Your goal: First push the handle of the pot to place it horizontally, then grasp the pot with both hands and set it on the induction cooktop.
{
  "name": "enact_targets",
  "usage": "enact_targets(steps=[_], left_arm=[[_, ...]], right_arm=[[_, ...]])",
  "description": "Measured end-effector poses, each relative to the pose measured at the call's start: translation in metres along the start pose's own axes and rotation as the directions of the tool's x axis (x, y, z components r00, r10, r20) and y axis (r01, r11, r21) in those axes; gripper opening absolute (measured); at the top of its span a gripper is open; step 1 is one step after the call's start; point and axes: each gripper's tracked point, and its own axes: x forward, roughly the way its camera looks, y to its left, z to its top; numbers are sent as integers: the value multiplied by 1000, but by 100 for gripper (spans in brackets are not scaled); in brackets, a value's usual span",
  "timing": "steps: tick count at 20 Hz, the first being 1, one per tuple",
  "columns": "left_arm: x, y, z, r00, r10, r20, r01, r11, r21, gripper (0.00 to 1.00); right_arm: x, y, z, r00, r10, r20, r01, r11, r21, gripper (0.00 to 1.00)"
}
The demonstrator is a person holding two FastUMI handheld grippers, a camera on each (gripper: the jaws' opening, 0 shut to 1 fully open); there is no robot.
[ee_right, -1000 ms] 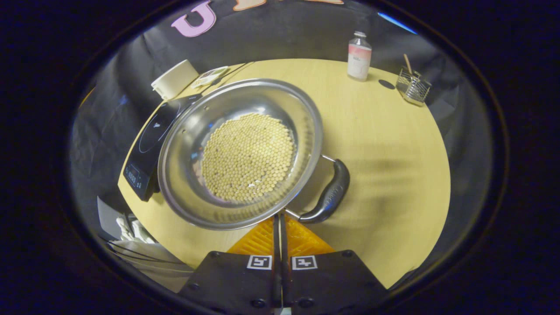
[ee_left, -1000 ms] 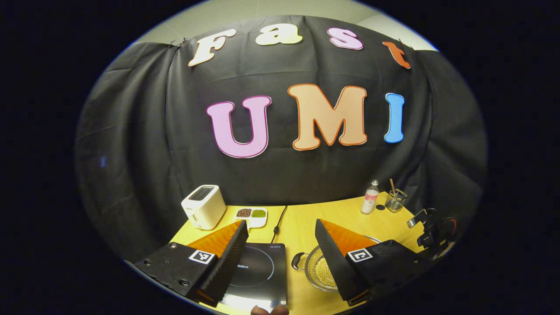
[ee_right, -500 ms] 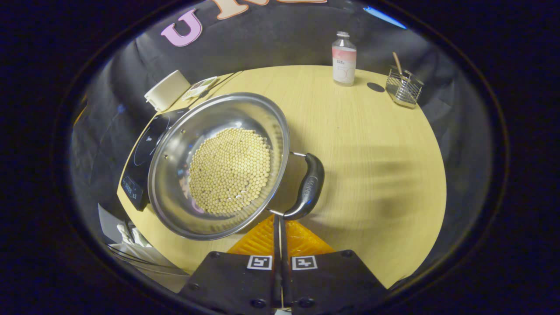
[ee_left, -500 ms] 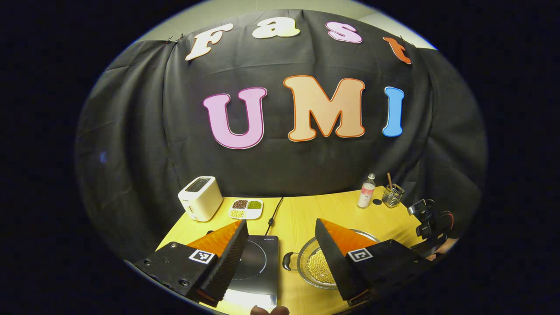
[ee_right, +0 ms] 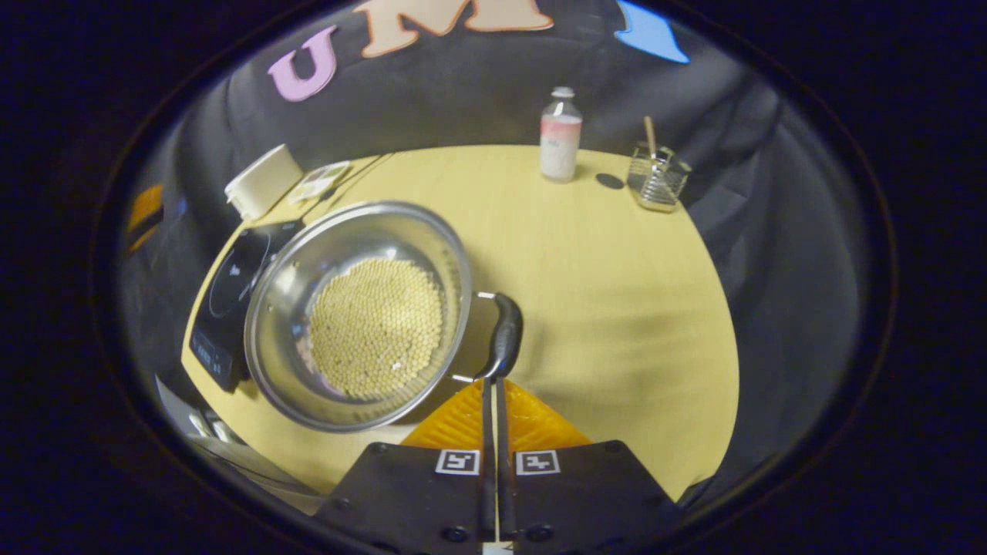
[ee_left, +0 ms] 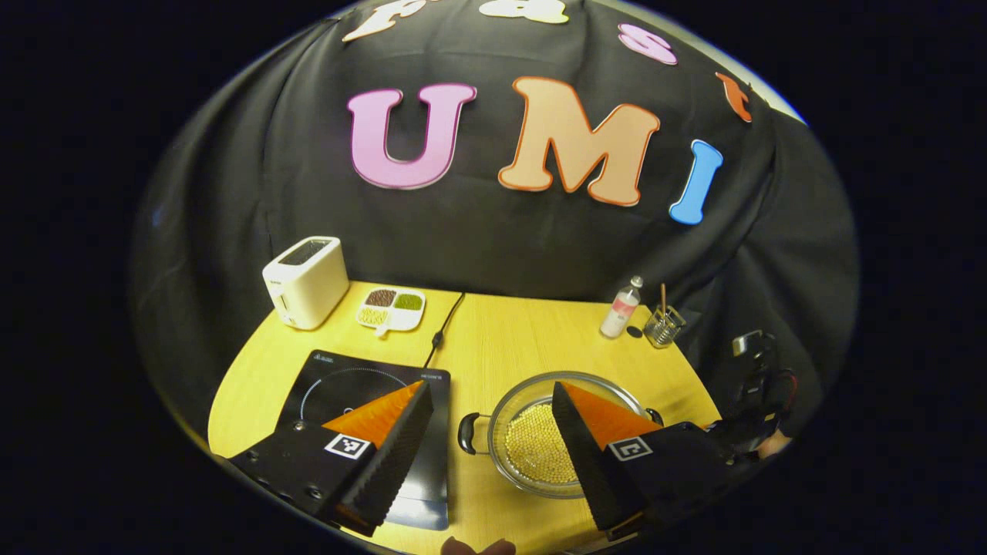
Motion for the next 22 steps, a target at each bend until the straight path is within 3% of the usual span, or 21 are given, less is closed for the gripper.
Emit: enact_targets(steps=[3,7,8,9,10,11,12,15,16,17,22], left_arm=[[15,4,-16,997,-39,-65,39,999,-10,96],[40,9,-44,983,-70,-172,71,998,0,96],[45,10,-51,978,-74,-196,77,997,4,96],[51,12,-55,974,-78,-215,80,997,3,96],[55,12,-60,970,-83,-229,85,996,-1,96],[58,13,-66,966,-87,-245,88,996,-8,96],[61,14,-71,961,-92,-260,91,996,-16,96],[70,16,-86,948,-101,-302,96,995,-30,94],[76,18,-89,945,-99,-312,95,995,-29,99],[79,20,-93,941,-99,-325,95,995,-28,93],[97,23,-119,909,-102,-404,99,995,-27,94]], right_arm=[[-1,-4,13,999,-37,22,35,995,96,13],[7,8,22,1000,-9,1,8,980,199,40],[8,11,21,1000,-3,-9,5,979,202,63],[12,13,21,1000,-2,-19,6,980,199,67],[18,13,21,1000,-7,-29,13,980,197,63],[20,13,20,999,-9,-39,17,981,195,65],[24,14,20,999,-10,-49,20,981,195,74],[32,14,16,997,-15,-76,29,982,189,77],[35,13,15,996,-17,-86,33,982,187,80],[38,12,14,995,-21,-95,38,982,185,80],[47,14,8,991,-22,-130,43,985,165,78]])
